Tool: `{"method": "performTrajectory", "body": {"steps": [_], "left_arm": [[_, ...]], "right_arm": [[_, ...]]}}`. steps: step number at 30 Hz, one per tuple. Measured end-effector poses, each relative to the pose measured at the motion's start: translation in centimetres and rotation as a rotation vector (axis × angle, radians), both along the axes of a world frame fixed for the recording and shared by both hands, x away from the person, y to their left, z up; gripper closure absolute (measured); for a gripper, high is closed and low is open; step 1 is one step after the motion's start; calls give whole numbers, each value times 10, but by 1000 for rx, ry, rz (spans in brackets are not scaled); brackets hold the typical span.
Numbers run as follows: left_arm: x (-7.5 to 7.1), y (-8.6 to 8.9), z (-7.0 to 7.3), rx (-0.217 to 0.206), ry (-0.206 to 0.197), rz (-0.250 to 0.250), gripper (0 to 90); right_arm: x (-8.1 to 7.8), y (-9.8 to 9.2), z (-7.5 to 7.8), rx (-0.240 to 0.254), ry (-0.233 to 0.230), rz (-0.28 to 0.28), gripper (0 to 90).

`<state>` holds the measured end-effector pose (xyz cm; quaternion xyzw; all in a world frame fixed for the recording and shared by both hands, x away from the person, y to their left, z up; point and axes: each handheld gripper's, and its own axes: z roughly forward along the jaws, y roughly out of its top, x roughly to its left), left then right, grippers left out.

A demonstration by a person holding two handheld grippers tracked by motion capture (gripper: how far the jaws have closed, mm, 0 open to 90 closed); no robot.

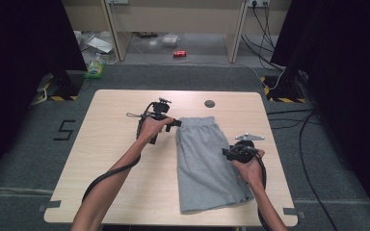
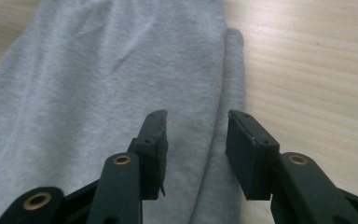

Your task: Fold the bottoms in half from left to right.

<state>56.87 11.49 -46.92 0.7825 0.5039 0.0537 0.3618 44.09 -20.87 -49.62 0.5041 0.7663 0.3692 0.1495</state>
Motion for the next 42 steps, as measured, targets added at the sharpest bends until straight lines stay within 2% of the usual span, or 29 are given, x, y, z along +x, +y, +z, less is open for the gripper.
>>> {"method": "performTrajectory", "body": {"steps": [4,6,9,12,15,17,18,20,22,24,28,32,35,36,38,40,42], "left_arm": [[0,1,-3,-7,2,6,366],[0,1,-5,-7,5,9,365],[0,2,-4,-13,2,13,363],[-1,1,-4,-11,-1,16,363],[0,0,-5,-7,-2,18,362],[1,0,-8,3,5,18,360],[1,0,-9,3,8,19,360],[2,2,-10,-11,4,27,358],[1,3,-10,-9,6,26,356],[1,5,-11,-4,5,27,350],[0,7,-10,-7,6,32,344],[0,8,-9,-5,3,37,337],[0,7,-9,2,8,35,336],[0,6,-9,2,7,32,336],[0,4,-10,3,7,26,334],[-1,3,-12,6,12,22,333],[-1,3,-14,9,11,22,330]], "right_arm": [[6,3,-5,4,6,31,809],[6,3,-2,-1,-1,21,854],[3,-2,9,-5,-39,7,861],[3,-9,14,-6,-44,-16,861],[7,-13,4,-39,-20,-22,859],[9,-15,-5,-20,1,-23,839],[8,-16,-4,-5,7,-37,781],[1,-18,5,-18,-19,-37,740],[-11,-18,13,-3,-31,-22,718],[-32,-20,17,-3,-36,1,696],[-68,-25,12,-1,-9,14,651],[-94,-29,6,7,-4,20,649],[-103,-29,1,-19,12,19,660],[-104,-28,-1,-38,16,16,661],[-103,-28,-4,-46,31,11,668],[-102,-27,-5,-58,25,10,684],[-103,-26,-4,-71,14,26,804]]}}
